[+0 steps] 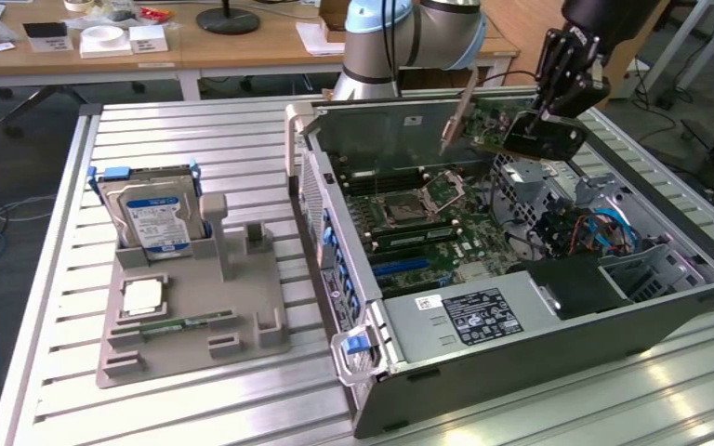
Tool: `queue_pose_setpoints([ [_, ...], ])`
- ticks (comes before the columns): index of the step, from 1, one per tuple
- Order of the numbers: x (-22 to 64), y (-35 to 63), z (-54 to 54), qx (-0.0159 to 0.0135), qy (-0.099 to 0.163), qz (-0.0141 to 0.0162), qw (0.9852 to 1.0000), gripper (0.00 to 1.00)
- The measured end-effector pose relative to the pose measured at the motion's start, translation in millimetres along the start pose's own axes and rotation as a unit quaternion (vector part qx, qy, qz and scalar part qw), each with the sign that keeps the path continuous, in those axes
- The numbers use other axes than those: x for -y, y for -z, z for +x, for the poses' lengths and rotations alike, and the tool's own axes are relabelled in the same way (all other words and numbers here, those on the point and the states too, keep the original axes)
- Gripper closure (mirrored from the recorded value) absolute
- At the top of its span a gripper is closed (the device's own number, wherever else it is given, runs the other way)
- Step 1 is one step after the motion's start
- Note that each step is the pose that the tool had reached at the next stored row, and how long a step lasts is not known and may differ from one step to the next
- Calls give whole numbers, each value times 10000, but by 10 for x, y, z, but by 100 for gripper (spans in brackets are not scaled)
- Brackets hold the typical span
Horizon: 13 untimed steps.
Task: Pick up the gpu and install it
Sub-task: 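Insert the gpu into the slot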
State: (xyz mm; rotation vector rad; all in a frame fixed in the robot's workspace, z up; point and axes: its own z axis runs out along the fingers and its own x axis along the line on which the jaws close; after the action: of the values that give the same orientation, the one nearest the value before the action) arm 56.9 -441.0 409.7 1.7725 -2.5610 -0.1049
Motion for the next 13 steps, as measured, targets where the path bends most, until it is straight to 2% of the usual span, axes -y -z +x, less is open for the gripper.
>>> queue_pose_setpoints([
  [4,0,-1,-1,-9,132,-2,9999,73],
  [13,0,-1,-1,-9,135,-2,9999,73],
])
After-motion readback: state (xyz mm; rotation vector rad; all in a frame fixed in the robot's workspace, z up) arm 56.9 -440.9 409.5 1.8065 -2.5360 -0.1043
